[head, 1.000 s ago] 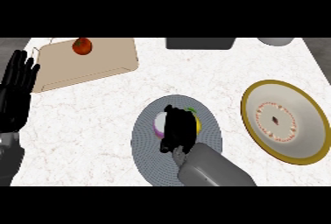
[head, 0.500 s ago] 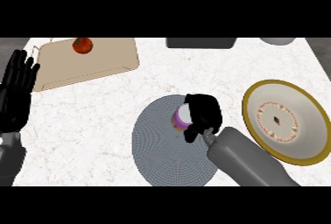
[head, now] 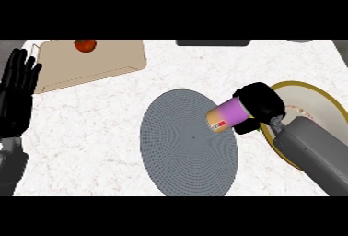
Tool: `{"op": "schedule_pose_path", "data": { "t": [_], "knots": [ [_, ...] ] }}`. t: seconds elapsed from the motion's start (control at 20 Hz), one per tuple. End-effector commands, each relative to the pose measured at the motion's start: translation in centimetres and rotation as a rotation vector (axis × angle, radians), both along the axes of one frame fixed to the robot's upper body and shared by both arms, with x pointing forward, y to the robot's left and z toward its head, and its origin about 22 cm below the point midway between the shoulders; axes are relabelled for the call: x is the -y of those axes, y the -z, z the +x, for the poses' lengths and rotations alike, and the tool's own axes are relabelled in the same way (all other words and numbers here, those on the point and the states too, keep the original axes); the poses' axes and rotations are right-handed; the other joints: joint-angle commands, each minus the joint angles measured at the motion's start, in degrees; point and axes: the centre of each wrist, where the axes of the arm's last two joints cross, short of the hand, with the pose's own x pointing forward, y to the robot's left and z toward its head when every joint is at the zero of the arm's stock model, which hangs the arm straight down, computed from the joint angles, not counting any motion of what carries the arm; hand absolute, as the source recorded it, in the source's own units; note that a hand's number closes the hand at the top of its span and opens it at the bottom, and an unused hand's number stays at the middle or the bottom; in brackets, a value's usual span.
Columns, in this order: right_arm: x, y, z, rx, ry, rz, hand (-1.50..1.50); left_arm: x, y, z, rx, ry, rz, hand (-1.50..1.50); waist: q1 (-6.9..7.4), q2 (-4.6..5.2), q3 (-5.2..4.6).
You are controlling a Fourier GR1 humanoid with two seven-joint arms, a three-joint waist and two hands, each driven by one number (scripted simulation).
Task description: Pick the can from the placemat and place it in the bowl
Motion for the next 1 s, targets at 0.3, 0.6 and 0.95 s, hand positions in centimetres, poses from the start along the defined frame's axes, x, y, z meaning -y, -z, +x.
{"op": "schedule_pose_path", "data": {
  "t": [0.3,0.6,0.95],
  "knots": [
    [12.3,-9.2,2.3,0.151,-0.240,0.049,1.50,-0.1,0.0,-0.2,0.008,-0.006,-0.010,0.00,-0.42,0.37,0.53],
    [16.2,-14.2,2.4,0.212,-0.463,0.255,1.50,-0.1,0.2,-0.3,-0.003,-0.006,-0.014,0.00,-0.22,0.02,0.49],
    [22.2,-17.9,1.2,0.134,-0.661,0.558,1.50,0.2,-0.1,-0.1,0.003,0.000,-0.013,0.00,0.17,-0.25,0.17]
  ]
}}
